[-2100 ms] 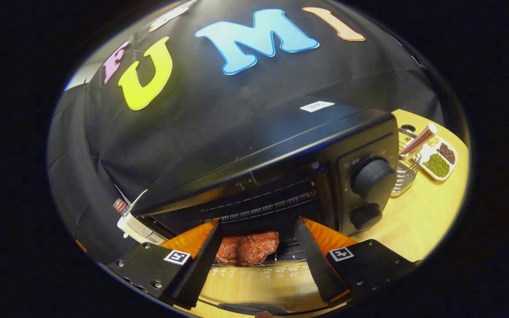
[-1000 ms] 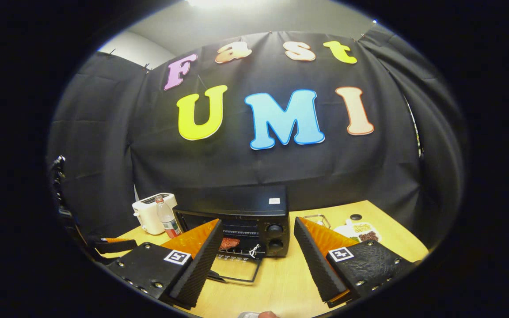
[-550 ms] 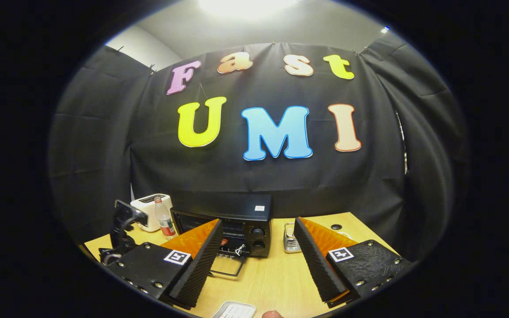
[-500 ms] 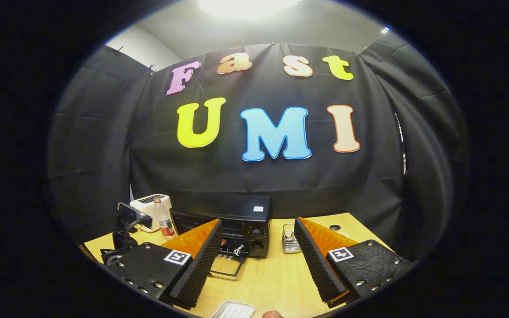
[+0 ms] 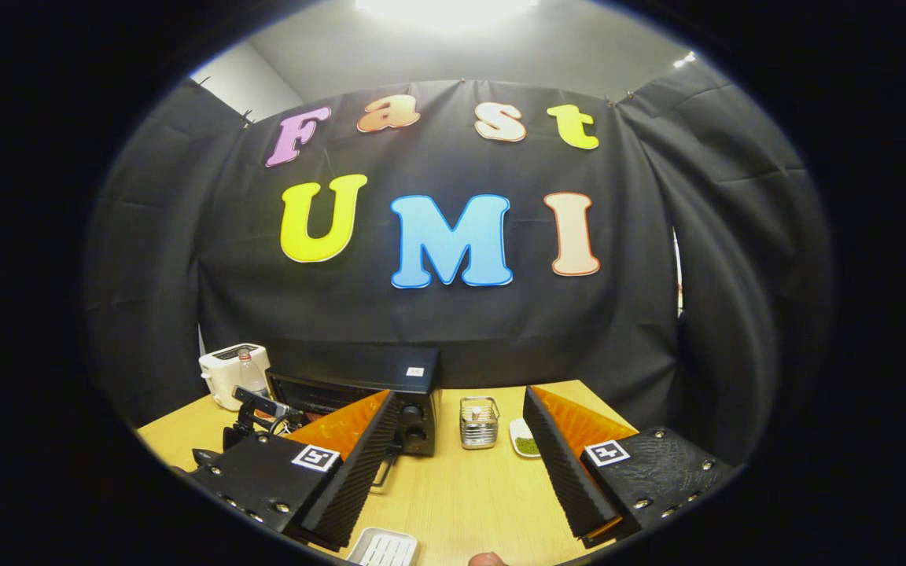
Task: Open the electric oven with the left hand, put the food in, and close the electric oven.
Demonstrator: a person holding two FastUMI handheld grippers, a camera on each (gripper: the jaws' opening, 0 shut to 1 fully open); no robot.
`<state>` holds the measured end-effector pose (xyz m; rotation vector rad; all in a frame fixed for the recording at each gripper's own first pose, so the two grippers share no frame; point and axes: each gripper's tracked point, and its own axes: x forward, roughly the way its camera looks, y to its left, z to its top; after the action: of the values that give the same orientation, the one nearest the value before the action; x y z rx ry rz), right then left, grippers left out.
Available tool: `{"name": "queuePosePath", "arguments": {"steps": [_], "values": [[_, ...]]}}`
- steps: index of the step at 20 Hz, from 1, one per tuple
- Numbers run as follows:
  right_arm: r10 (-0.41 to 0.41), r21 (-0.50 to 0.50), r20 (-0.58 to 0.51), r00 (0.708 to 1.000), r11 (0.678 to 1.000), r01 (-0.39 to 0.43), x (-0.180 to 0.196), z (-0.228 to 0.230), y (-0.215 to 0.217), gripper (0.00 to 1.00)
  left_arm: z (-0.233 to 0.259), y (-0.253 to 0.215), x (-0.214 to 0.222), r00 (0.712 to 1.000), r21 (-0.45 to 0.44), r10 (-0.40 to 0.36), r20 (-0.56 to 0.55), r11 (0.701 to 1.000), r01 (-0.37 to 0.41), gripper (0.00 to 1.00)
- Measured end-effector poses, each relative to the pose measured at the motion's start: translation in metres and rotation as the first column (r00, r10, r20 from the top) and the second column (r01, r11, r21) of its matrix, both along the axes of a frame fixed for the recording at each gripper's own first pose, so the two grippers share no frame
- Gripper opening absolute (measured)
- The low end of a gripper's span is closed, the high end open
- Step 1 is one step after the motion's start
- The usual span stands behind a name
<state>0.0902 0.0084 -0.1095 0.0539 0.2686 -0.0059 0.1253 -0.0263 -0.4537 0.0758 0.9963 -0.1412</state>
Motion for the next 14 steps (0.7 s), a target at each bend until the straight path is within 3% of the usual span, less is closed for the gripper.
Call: {"name": "queuePosePath", "arguments": {"steps": [3, 7, 14], "values": [[-0.036, 0.014, -0.021, 0.999, 0.999, 0.037, -0.005, -0.002, -0.012, 0.98, -0.004, -0.002, 0.009, 1.0, 0.023, -0.001, 0.019, 1.0, 0.0, 1.0], [-0.066, 0.043, -0.041, 0.997, 0.997, 0.067, -0.009, -0.006, -0.02, 0.98, -0.002, -0.002, 0.015, 0.998, 0.038, 0.015, 0.069, 0.999, -0.018, 0.95], [-0.027, 0.033, -0.009, 1.0, 0.999, 0.028, -0.009, 0.001, -0.013, 0.97, 0.015, -0.002, 0.015, 0.993, 0.065, -0.007, 0.114, 0.998, 0.0, 0.98]]}}
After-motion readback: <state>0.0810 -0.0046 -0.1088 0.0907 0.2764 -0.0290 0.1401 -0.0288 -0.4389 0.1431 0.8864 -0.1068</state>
